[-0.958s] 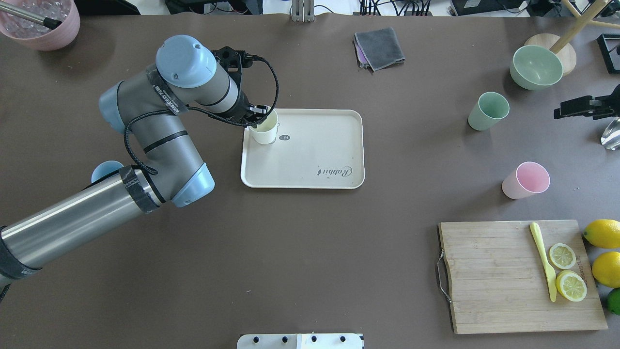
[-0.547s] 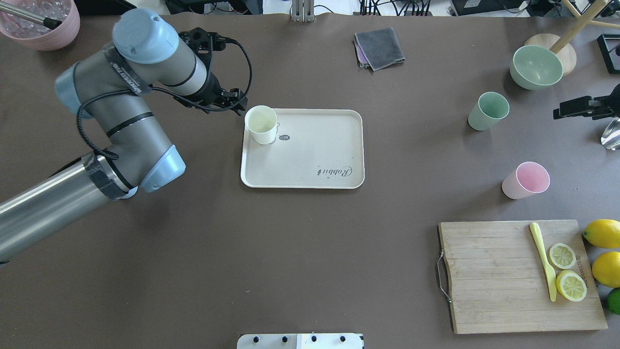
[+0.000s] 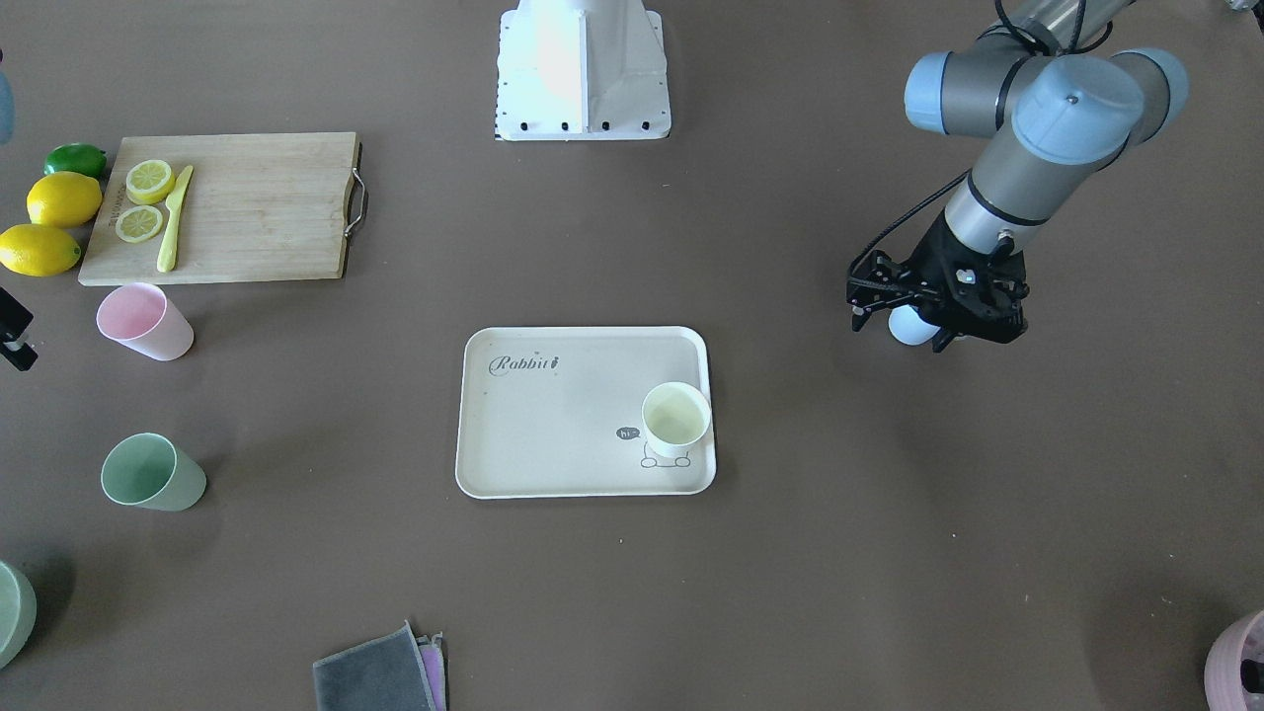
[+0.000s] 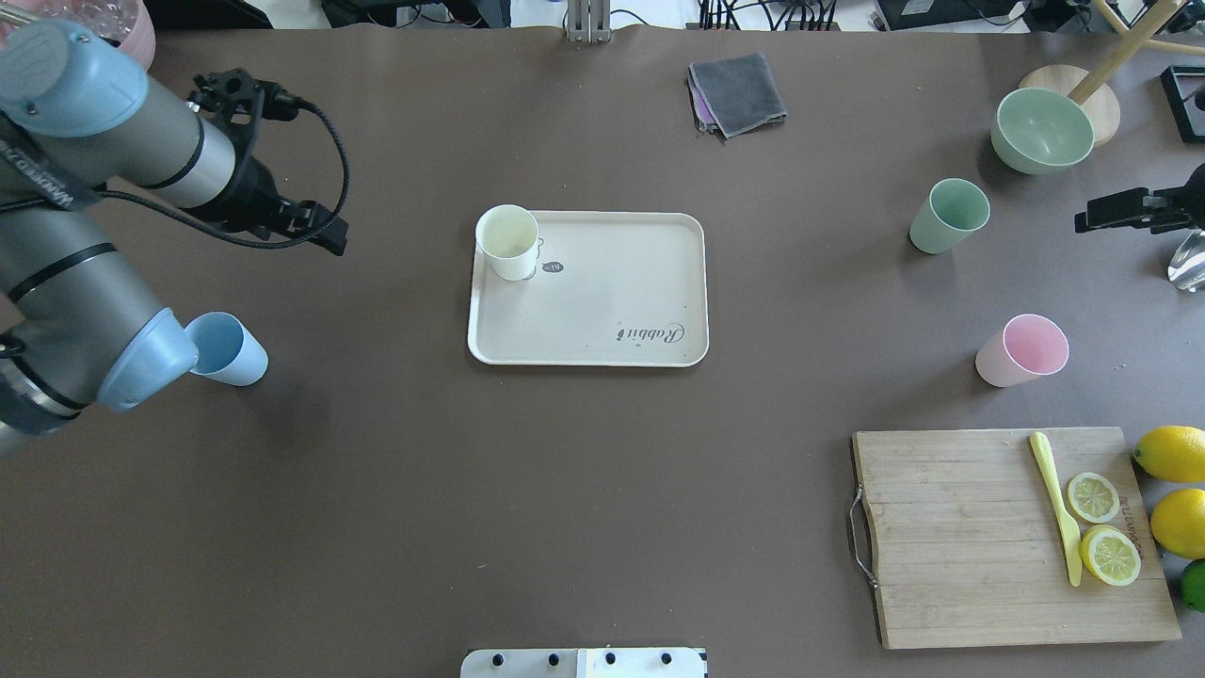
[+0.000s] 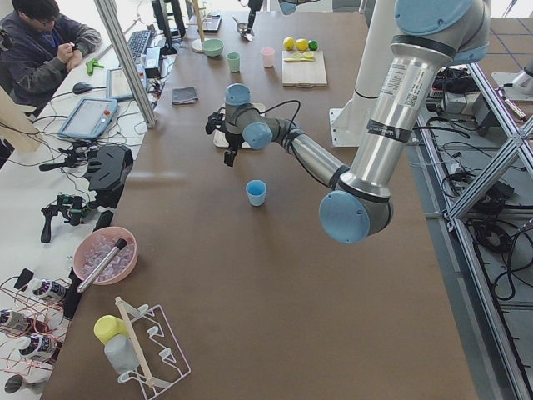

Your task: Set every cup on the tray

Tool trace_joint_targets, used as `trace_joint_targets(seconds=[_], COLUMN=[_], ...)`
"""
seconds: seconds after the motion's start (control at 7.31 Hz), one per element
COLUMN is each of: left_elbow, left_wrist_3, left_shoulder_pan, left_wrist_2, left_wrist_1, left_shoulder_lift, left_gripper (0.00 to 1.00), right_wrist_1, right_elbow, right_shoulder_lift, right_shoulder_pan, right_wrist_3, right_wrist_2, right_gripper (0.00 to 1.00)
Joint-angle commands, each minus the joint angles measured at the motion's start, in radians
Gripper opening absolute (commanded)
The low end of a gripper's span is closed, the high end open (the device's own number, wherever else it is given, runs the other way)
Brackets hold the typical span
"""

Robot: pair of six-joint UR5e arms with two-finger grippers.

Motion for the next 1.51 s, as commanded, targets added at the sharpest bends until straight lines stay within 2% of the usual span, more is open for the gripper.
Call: trace_joint_targets(seconds=[0.0, 0.14, 0.41, 0.55, 0.96, 1.23, 1.37], left_elbow=[-0.053, -0.04, -0.003, 0.008, 0.019, 0.017, 0.028], left_wrist_3=[0.121, 0.131, 0.117, 0.117, 0.117, 0.114, 0.114], left_shoulder_pan=[-0.01, -0.008, -0.004, 0.001, 0.007, 0.01, 0.018], left_wrist_2=[-0.001, 0.006, 0.007, 0.007, 0.007, -0.001, -0.001], left_wrist_1=[-0.041, -0.142, -0.184, -0.184, -0.186, -0.19, -0.19], left_shoulder_lift=[0.169, 0.246, 0.256, 0.251, 0.239, 0.216, 0.197], left_gripper=[0.98, 0.98, 0.97, 0.91, 0.61, 0.53, 0.36], right_wrist_1=[0.0, 0.0, 0.0, 0.0, 0.0, 0.002, 0.002], right_elbow=[-0.003, -0.001, -0.003, -0.003, -0.003, -0.001, -0.001], right_shoulder_lift=[-0.002, 0.0, 0.0, 0.0, 0.0, 0.0, 0.0], right_shoulder_pan=[-0.002, -0.003, -0.005, -0.005, -0.007, -0.008, -0.008], right_wrist_3=[0.0, 0.0, 0.0, 0.0, 0.0, 0.0, 0.0], right_wrist_2=[-0.003, -0.003, -0.005, -0.005, -0.005, -0.003, -0.002], right_gripper=[1.0, 1.0, 1.0, 1.0, 1.0, 1.0, 1.0])
